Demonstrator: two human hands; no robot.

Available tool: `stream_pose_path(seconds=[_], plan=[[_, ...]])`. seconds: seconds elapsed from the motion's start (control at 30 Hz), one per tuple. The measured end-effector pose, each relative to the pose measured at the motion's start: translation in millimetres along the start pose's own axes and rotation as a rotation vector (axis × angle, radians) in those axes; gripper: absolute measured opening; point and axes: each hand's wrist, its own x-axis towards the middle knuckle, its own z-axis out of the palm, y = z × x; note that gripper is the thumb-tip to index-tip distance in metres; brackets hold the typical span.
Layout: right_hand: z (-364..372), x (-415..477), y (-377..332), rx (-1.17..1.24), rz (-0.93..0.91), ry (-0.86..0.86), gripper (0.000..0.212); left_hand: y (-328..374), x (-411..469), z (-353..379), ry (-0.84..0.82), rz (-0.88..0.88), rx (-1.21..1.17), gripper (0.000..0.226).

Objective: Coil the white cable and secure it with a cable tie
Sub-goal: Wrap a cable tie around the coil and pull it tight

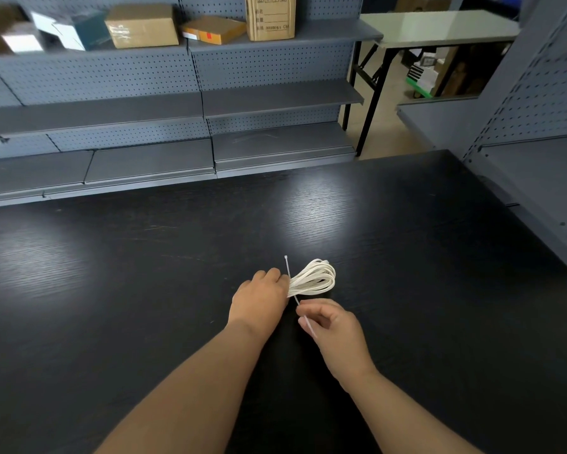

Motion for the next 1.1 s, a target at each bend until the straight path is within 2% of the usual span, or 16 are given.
stream_pose_path(seconds=[0.13,0.3,0.37,0.57,0.67,0.9,1.1], plan=[[-3,8,-5,-0.13,-0.148,0.037,0.022,0,0,1,0.014,0.004,-0.004,0.02],[-1,23,-14,-0.513,-0.337,0.193,0.022,0,-1,2,0.021,0.012,-0.012,0.024],[0,31,-17,-0.589,-0.37,0.236,0.021,0,-2,2,0.024,0.011,-0.01,0.026],[-3,52,-21,-0.64,-0.283,0.042,0.023,-1,0,4,0.022,0.015,0.006,0.028],[-4,57,-21,-0.628,-0.268,0.005,0.022,-1,0,5,0.014,0.013,0.021,0.029],[3,57,-15,-0.628,-0.276,0.075,0.017,-1,-2,3,0.008,0.03,0.047,0.031],[7,54,-6,-0.593,-0.371,0.149,0.014,-4,-7,-2,-0.033,0.067,0.048,0.046]])
